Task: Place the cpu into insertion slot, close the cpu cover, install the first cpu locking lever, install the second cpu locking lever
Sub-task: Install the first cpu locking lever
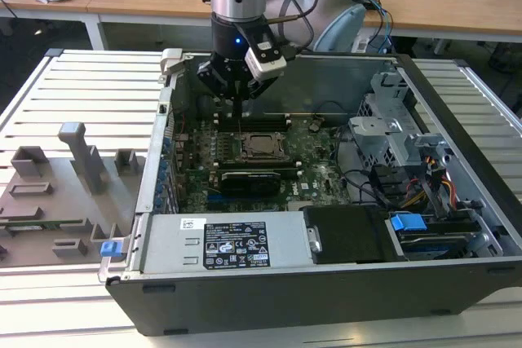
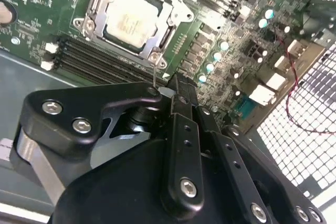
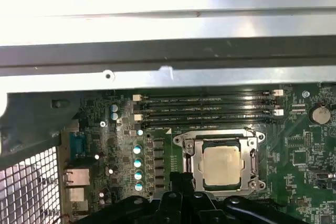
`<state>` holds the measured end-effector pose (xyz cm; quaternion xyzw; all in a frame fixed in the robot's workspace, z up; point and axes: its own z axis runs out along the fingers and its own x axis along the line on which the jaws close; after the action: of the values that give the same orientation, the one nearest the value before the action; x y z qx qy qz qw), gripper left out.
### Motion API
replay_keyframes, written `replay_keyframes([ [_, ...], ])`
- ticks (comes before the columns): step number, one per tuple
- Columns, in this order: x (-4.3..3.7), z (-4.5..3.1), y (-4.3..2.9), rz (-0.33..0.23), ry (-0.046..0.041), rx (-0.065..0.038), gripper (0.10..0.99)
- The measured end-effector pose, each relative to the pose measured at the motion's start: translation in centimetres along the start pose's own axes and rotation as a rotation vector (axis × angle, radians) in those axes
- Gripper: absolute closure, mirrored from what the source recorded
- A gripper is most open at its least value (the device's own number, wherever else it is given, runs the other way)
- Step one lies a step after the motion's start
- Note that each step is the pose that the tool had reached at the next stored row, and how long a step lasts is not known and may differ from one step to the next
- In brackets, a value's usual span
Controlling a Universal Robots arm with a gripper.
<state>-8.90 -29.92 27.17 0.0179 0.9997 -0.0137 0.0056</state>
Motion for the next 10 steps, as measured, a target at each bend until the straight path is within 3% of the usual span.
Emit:
replay_keyframes([
  [2, 0.71, 0.18, 1.22, 0.000, 0.0000, -0.001, 0.980],
  [6, 0.79, 0.34, 2.03, 0.000, 0.0001, -0.001, 0.980],
  [10, 0.28, 0.37, 2.55, 0.000, 0.0000, -0.001, 0.980],
])
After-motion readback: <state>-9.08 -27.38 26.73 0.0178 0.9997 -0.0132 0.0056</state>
